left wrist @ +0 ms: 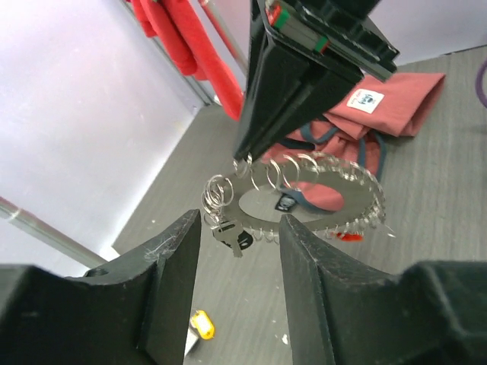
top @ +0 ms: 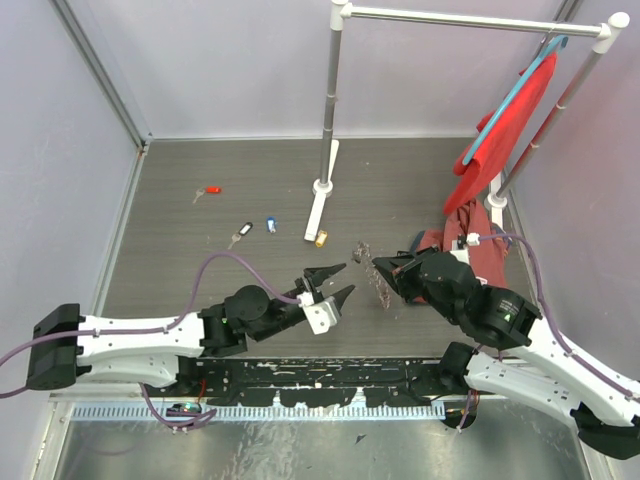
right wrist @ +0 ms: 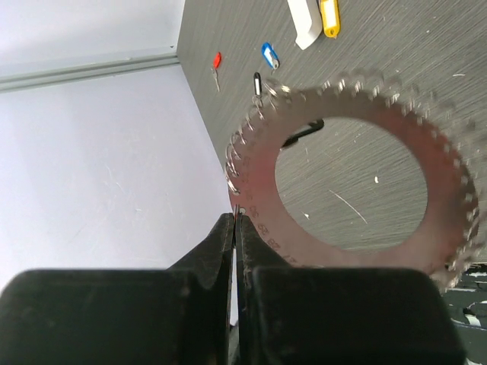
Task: Put the keys on the keyring
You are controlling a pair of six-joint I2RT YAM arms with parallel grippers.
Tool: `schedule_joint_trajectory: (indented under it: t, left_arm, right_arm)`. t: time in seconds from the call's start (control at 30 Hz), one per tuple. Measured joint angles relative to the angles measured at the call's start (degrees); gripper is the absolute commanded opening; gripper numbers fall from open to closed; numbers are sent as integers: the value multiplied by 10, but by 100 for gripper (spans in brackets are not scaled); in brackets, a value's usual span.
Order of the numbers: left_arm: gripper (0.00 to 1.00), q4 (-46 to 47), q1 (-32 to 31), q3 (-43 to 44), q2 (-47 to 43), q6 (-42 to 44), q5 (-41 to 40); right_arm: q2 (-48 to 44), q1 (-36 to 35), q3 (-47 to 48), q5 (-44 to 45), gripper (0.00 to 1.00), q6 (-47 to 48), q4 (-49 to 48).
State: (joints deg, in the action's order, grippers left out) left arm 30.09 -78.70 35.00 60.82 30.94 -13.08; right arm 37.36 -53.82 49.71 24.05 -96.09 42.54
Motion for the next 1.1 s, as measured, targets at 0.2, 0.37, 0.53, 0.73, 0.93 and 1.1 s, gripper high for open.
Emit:
schedule_joint_trajectory:
  t: [0.2, 0.37, 0.53, 0.73, 0.93, 1.1]
  left_arm:
    - [43, 42, 0, 22, 35, 42, -10]
    - [39, 58, 0, 38, 58, 68, -10]
    - [40, 69, 0, 41, 82, 87, -10]
    - [42, 73, 0, 45, 105, 110, -11]
    - [42, 78, 0, 51, 117, 124, -15]
    - [41, 87, 0, 60, 135, 132, -24]
  right_arm:
    - [0, 0, 0, 2, 1, 0, 0]
    - [-2, 0, 0, 1, 1, 0, 0]
    - [-4, 0, 0, 0, 1, 0, 0]
    - [-4, 0, 0, -2, 1, 2, -1]
    - [-4, 0, 0, -5, 1, 4, -3]
    - [-4, 0, 0, -12, 1, 8, -9]
